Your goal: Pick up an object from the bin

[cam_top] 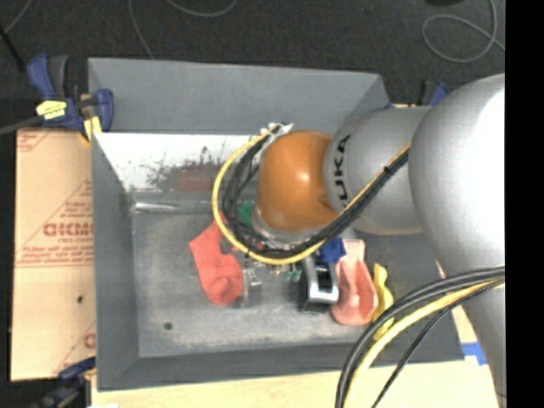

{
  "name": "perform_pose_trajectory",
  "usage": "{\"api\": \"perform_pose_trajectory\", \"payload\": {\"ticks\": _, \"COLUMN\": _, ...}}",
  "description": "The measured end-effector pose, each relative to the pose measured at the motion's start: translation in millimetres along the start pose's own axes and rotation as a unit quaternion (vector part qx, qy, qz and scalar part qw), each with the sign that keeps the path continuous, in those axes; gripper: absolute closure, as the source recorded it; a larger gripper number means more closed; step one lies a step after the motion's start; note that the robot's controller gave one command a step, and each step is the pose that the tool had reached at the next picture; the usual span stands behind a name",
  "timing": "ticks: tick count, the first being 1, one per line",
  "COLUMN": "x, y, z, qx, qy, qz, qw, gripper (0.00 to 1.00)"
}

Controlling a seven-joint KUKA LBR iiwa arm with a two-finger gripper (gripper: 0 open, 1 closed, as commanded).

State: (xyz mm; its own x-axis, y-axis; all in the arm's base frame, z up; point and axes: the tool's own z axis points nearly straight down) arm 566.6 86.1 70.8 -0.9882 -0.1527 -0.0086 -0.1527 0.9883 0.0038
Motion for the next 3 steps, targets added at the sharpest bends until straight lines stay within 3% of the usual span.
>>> {"api": "perform_pose_trajectory", "payload": {"ticks": 1, "x": 0.0, "y": 0.0, "z": 0.0, "qx": 0.000, "qy": 0.0001, "qz": 0.001, "qw": 1.0000, "gripper": 0.00}}
{"api": "perform_pose_trajectory", "payload": {"ticks": 3, "x": -1.4, "y": 38.8, "z": 0.3, "qx": 0.000, "qy": -0.0022, "qz": -0.038, "qw": 0.9993, "gripper": 0.00}}
